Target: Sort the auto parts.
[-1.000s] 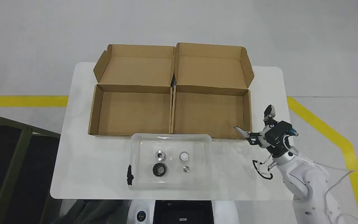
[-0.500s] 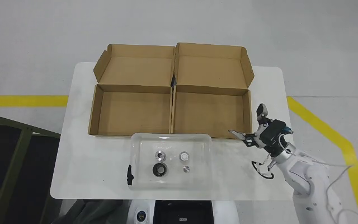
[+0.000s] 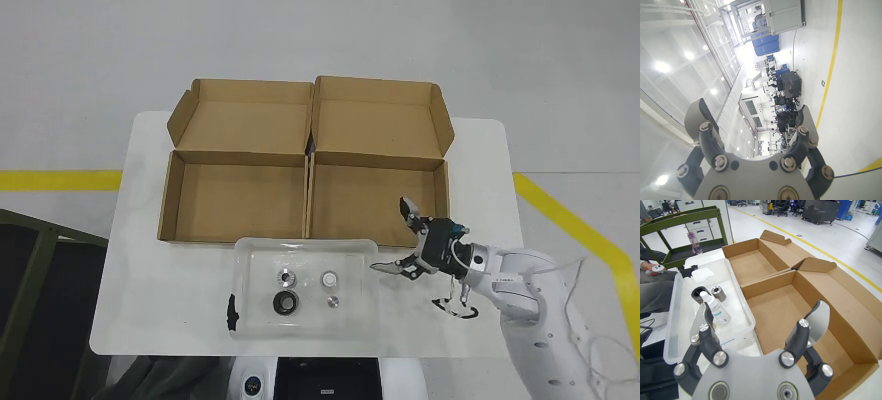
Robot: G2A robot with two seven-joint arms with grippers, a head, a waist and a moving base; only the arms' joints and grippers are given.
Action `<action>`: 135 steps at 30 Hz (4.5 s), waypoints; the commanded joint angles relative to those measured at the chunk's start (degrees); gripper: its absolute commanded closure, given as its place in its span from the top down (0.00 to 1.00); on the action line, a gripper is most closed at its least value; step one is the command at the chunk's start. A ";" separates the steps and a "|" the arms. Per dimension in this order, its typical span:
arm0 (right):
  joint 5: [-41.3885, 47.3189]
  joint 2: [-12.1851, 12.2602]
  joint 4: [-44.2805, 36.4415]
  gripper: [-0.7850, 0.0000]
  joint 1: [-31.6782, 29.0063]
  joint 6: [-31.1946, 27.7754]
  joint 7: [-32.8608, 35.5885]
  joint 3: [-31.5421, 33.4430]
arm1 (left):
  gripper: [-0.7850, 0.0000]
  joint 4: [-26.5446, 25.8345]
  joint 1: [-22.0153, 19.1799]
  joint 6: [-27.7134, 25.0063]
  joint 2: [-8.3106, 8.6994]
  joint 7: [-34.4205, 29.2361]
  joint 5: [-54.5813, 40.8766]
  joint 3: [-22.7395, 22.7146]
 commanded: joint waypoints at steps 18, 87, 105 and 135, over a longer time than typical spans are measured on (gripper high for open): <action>-1.49 2.97 -3.89 1.00 5.73 -0.08 9.51 -16.48 | 1.00 0.00 0.00 0.00 0.00 0.00 0.00 0.00; -6.80 4.92 3.75 0.00 13.80 4.04 8.70 -27.30 | 1.00 0.00 0.00 0.00 0.00 0.00 0.00 0.00; 1.43 4.84 -0.54 0.00 16.48 3.92 -2.70 -24.74 | 1.00 0.00 0.00 0.00 0.00 0.00 0.00 0.00; 14.75 4.16 12.39 0.00 18.05 9.22 -12.60 -20.30 | 1.00 0.00 0.00 0.00 0.00 0.00 0.00 0.00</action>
